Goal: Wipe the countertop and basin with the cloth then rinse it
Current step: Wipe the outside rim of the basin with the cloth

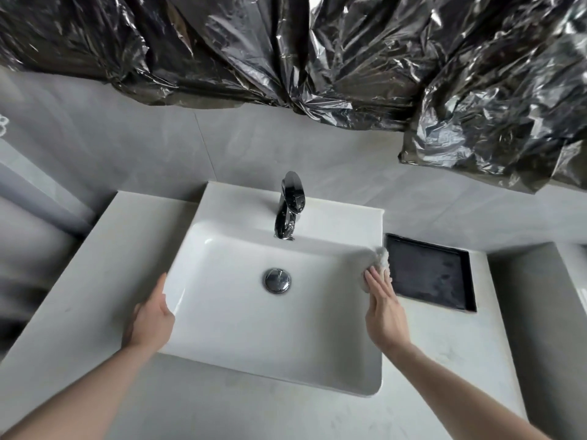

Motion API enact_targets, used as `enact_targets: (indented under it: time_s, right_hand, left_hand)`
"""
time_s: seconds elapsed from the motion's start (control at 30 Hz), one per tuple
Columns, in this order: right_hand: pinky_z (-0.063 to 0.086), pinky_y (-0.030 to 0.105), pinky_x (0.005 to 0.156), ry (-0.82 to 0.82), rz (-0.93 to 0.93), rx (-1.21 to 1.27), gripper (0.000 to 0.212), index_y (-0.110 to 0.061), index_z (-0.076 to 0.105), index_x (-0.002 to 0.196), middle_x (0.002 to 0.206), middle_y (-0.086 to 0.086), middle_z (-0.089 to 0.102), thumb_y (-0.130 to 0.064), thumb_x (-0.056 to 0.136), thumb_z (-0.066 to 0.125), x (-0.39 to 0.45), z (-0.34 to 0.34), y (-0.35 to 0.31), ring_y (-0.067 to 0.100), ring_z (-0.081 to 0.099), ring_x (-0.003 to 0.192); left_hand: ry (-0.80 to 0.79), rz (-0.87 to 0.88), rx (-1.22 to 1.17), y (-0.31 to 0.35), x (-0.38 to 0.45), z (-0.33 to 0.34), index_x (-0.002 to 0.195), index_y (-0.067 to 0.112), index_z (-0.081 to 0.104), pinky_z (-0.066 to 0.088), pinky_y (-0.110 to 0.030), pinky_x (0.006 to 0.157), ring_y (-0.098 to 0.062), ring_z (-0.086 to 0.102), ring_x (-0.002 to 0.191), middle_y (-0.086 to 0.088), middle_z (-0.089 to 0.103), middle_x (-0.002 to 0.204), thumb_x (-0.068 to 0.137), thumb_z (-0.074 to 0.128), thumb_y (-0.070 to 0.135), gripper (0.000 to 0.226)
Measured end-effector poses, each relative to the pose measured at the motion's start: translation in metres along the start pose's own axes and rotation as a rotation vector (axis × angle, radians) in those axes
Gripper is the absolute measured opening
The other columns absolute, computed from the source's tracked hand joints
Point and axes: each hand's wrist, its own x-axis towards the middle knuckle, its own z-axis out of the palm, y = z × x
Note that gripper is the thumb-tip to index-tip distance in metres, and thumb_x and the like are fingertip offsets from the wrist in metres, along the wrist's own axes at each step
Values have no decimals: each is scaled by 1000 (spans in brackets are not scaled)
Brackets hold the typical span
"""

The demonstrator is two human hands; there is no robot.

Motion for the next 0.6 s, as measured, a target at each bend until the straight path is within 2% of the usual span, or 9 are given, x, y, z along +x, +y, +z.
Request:
enact_targets:
  time_s: [0.13, 0.2, 0.3, 0.37, 0.5, 0.6]
  right_hand:
    - [19, 21, 125, 7, 10, 86, 63, -15, 44, 156, 164, -8, 32, 10, 97, 42, -23, -3, -4, 15, 21, 157]
    - [16, 15, 123, 13, 37, 135, 60, -14, 43, 156, 164, -8, 32, 7, 100, 40, -21, -3, -6, 14, 23, 156]
    - [26, 23, 123, 41, 87, 203, 58, -15, 38, 159, 167, -7, 28, 2, 104, 35, 1, -3, -10, 7, 24, 154]
    - [28, 24, 121, 52, 103, 221, 57, -18, 31, 162, 170, -8, 21, -4, 107, 33, 19, -5, -12, 6, 21, 154]
    - [34, 29, 114, -1, 153, 197, 57, -20, 23, 164, 172, -8, 14, -11, 109, 32, 59, -15, -12, 17, 25, 155]
    - [37, 34, 112, -27, 172, 188, 56, -20, 23, 164, 172, -7, 14, -13, 108, 31, 92, -21, -15, 23, 33, 152]
  left_hand:
    - [14, 2, 42, 9, 0, -4, 156, 39, 26, 45, -47, 97, -42, 53, 122, -10, 60, 138, 102, 33, 17, 59]
    - [7, -11, 72, 15, 1, -7, 157, 32, 29, 44, -46, 99, -41, 51, 125, -11, 60, 139, 100, 37, 11, 62]
    - [-38, -25, 119, 19, 5, -12, 157, 30, 29, 45, -41, 92, -38, 51, 123, -12, 62, 133, 96, 42, 8, 67]
    - [-80, -32, 156, 19, 11, -16, 158, 32, 28, 45, -38, 89, -36, 52, 122, -9, 62, 133, 93, 44, 9, 71]
    - [-123, -49, 239, 18, 19, -22, 156, 42, 25, 50, -36, 87, -33, 55, 121, -3, 60, 137, 90, 46, 16, 74]
    - [-134, -38, 311, 20, 24, -24, 155, 41, 26, 50, -35, 88, -31, 56, 121, 0, 58, 139, 87, 47, 20, 74]
